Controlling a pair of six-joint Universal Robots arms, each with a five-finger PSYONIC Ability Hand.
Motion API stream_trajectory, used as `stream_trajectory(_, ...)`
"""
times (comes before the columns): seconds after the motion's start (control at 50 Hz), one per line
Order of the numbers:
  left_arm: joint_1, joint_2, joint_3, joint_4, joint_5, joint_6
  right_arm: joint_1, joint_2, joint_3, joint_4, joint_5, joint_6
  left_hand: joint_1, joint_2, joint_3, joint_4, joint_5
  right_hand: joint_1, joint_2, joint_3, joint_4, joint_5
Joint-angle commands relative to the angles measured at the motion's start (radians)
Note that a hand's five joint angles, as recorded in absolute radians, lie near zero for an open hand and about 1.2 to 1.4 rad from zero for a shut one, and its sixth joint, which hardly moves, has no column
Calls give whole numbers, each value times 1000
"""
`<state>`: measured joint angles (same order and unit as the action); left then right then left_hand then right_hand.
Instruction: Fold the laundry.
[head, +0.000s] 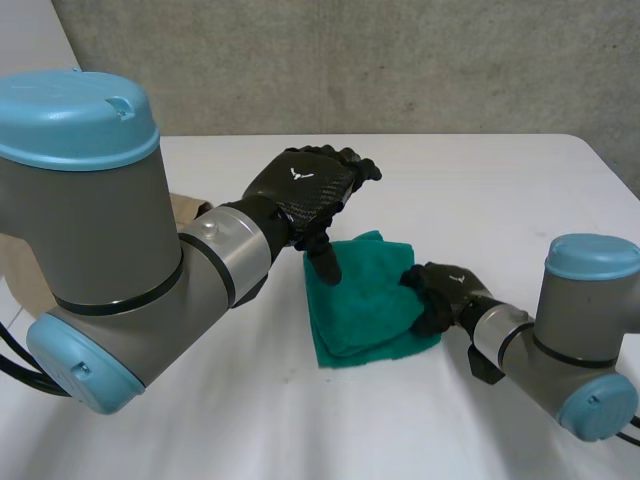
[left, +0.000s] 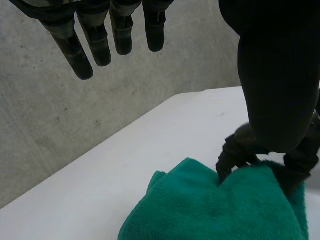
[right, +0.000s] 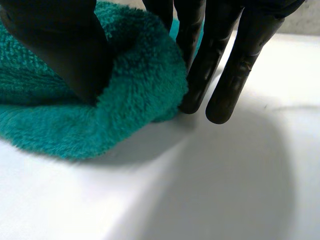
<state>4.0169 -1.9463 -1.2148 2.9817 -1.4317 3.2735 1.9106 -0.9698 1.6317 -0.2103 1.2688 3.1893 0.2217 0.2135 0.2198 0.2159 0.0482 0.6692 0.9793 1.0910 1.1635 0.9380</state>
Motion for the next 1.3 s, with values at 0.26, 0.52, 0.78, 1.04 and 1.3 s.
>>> stream_trajectory(0.26,5,-5,15,0,-1,9,-50,227,-519,176,-31,-336,-35,-26,-33,-29,-36,727,417,305,233,284)
stream_trajectory(0.52,8,-46,44,0,-6,9,-327,549,-1131,244,39,-393,-32,-23,-30,-26,-33,727,417,305,233,284)
stream_trajectory(0.78,7,-71,47,0,-27,11,-576,698,-1376,307,86,-405,-32,-23,-30,-26,-33,727,417,305,233,284)
stream_trajectory(1.04,7,-74,47,0,-27,9,-617,743,-1379,307,-51,-407,-32,-23,-30,-26,-33,727,417,305,233,284)
stream_trajectory(1.3,5,-74,46,-1,-29,8,-616,744,-1396,308,-13,-525,-32,-23,-30,-26,-33,-495,-805,-916,-989,-938)
